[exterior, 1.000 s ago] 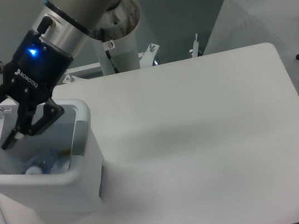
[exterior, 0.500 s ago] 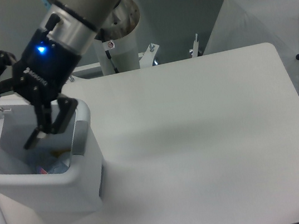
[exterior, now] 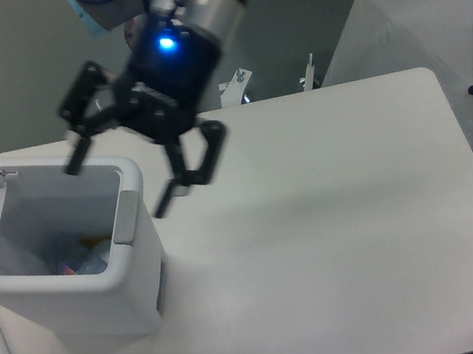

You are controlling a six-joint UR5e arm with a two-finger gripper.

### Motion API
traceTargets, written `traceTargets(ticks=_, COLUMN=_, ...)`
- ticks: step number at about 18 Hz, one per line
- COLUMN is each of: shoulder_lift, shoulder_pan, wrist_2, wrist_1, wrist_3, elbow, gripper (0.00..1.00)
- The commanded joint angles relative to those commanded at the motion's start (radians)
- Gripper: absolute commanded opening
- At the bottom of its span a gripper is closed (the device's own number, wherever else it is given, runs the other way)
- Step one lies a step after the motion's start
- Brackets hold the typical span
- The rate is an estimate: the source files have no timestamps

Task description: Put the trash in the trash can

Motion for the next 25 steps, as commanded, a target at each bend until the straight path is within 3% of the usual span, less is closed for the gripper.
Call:
traceTargets(ticks=3, shoulder_lift=-0.031, shoulder_pan=0.012, wrist_2=0.141, wrist_1=-0.014, wrist_3=0.002, elbow=0.037, gripper=1.0)
traceTargets(ticks=9, shoulder_lift=-0.086, shoulder_pan=0.017, wrist_2=0.315, wrist_1=-0.018, wrist_3=0.04, elbow=0.034, gripper=1.0)
traceTargets(ticks=17, shoulder_lift=-0.077, shoulder_pan=0.058, wrist_2=0.424, wrist_1=-0.022, wrist_3=0.21, elbow=-0.086, gripper=1.0)
traceTargets(ticks=25, shoulder_lift=-0.058, shoulder_pan=0.084, wrist_2=0.62, wrist_1=-0.057, wrist_3=0.42, elbow=-0.219, gripper=1.0)
